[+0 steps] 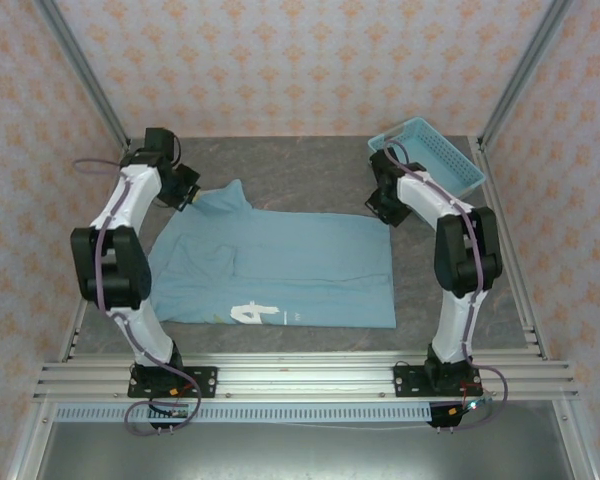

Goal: Fold and stack the t-shirts

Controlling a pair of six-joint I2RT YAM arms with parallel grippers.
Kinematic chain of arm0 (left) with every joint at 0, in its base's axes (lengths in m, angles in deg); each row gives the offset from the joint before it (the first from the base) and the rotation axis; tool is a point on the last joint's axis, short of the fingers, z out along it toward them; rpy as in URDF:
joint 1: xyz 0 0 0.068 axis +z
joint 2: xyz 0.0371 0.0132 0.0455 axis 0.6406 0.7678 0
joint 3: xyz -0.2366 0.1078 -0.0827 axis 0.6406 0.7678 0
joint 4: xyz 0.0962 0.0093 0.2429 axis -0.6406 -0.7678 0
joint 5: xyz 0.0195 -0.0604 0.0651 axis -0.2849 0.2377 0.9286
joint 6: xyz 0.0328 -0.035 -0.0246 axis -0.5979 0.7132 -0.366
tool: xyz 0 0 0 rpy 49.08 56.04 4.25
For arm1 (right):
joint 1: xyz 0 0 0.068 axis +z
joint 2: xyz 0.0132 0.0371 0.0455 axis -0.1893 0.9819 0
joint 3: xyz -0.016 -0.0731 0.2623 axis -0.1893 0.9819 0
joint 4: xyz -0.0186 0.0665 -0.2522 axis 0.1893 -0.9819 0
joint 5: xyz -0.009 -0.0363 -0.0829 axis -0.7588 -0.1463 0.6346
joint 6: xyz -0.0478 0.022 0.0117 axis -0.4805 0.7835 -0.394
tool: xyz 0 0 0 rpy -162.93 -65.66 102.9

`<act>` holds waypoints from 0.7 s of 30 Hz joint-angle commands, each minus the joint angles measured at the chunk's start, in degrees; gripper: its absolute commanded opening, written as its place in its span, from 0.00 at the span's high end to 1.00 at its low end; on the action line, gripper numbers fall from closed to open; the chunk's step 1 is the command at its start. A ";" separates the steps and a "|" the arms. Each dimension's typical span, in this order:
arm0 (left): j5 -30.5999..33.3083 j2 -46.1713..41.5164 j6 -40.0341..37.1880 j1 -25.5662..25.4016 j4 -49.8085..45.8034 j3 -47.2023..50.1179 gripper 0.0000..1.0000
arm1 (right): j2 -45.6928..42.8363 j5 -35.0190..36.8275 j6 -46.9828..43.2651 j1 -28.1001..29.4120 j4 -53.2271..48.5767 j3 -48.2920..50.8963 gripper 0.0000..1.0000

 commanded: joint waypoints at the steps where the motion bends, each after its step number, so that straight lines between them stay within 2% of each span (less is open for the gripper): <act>1: 0.03 -6.79 -2.81 2.45 -1.70 6.56 1.00 | -4.48 -1.98 -1.31 0.28 0.57 3.85 1.00; 7: 1.62 -17.60 -4.97 6.75 -4.84 16.55 1.00 | -12.12 -3.34 -1.68 0.60 1.31 12.99 1.00; 13: 9.84 -25.39 -4.99 6.90 -8.17 25.13 1.00 | -15.79 -4.79 -1.79 0.79 2.21 21.53 1.00; 17: 13.49 -29.33 -3.27 6.90 -9.25 29.82 1.00 | -16.02 -5.34 -1.78 0.79 2.29 23.75 1.00; 21: 15.50 -31.55 -1.75 6.92 -11.22 29.88 1.00 | -16.15 -5.30 -2.59 0.73 1.10 22.75 1.00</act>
